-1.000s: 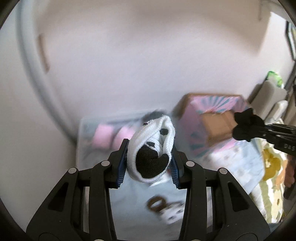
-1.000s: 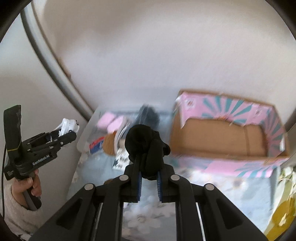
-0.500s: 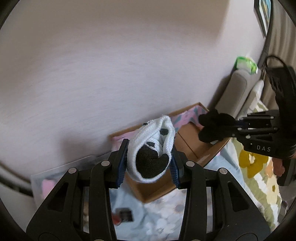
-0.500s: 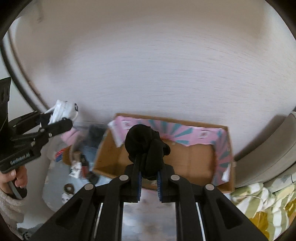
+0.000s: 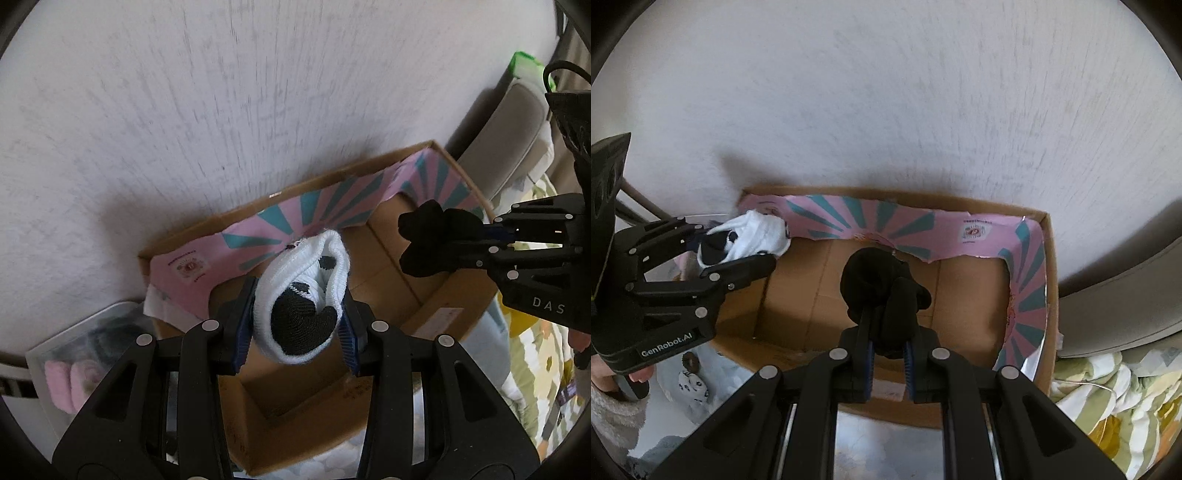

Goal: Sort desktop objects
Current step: 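Carry the white panda sock in the left tool while the right carries a black sock, then open both tools over the cardboard box and return to the bin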

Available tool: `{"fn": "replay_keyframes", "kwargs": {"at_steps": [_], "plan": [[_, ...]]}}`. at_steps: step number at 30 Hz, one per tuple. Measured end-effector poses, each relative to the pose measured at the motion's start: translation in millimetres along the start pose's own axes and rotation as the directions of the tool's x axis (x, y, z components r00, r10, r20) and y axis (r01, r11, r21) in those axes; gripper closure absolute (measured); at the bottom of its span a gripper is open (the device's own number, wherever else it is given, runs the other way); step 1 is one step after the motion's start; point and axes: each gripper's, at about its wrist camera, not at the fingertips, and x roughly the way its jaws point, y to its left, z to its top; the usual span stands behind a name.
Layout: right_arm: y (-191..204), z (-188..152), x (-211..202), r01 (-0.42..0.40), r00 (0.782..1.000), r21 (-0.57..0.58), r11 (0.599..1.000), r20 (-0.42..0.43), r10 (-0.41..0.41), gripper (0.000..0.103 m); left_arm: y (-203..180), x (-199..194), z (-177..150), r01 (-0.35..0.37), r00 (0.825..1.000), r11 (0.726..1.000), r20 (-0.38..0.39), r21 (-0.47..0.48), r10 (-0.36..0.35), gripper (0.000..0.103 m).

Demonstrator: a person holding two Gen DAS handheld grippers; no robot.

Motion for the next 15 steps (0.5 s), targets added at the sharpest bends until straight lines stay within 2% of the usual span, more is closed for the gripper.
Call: {"fn": "replay_keyframes", "kwargs": {"at_steps": [2, 4, 5, 6, 7, 8, 11, 15], "plan": [[-4.7, 2.4, 8.9, -0.006, 1.0, 0.005, 1.0, -0.02, 0.006, 0.091, 10.4, -6.5, -5.7, 0.01, 1.0, 1.0, -0.016, -0.001, -0.01, 0.066], [-7.3, 5.1, 15.1, 0.008, 1.0, 0.002, 1.0, -0.026, -0.008, 0.088, 11.6, -5.3, -5.2, 0.004, 1.0, 1.0, -0.029, -0.002, -0.004, 0.058], [-7.4, 6.6, 18.0, 0.021, 0.999, -0.003, 1.0, -0.032, -0.021, 0.08, 11.6, -5.0, -3.9, -0.007, 0.999, 1.0, -0.038, -0.002, 0.007, 0.041], [-6.6, 7.4, 19.6, 0.032, 0.999, -0.008, 0.999, -0.037, -0.033, 0.074, 12.6, -6.0, -3.0, -0.029, 0.999, 1.0, -0.042, -0.002, 0.029, 0.007], [-6.9, 7.7, 21.0, 0.043, 0.998, -0.008, 0.999, -0.038, -0.044, 0.06, 13.7, -9.1, -1.7, -0.045, 0.998, 0.999, -0.033, 0.001, 0.045, 0.001], [-7.2, 8.0, 21.2, 0.043, 0.998, -0.007, 0.999, -0.034, -0.043, 0.049, 14.7, -15.1, -1.0, -0.048, 0.999, 0.999, -0.008, 0.007, 0.048, 0.0], [-8.0, 8.7, 17.2, 0.025, 0.999, 0.01, 1.0, -0.022, -0.025, 0.034, 16.1, -29.1, -0.4, -0.057, 0.998, 0.998, 0.019, 0.027, 0.056, 0.0], [-2.9, 10.7, 7.4, 0.053, 0.999, 0.007, 0.999, -0.008, -0.053, 0.033, 20.5, -50.4, -3.7, -0.076, 0.996, 0.996, 0.043, 0.046, 0.074, 0.0]]}}
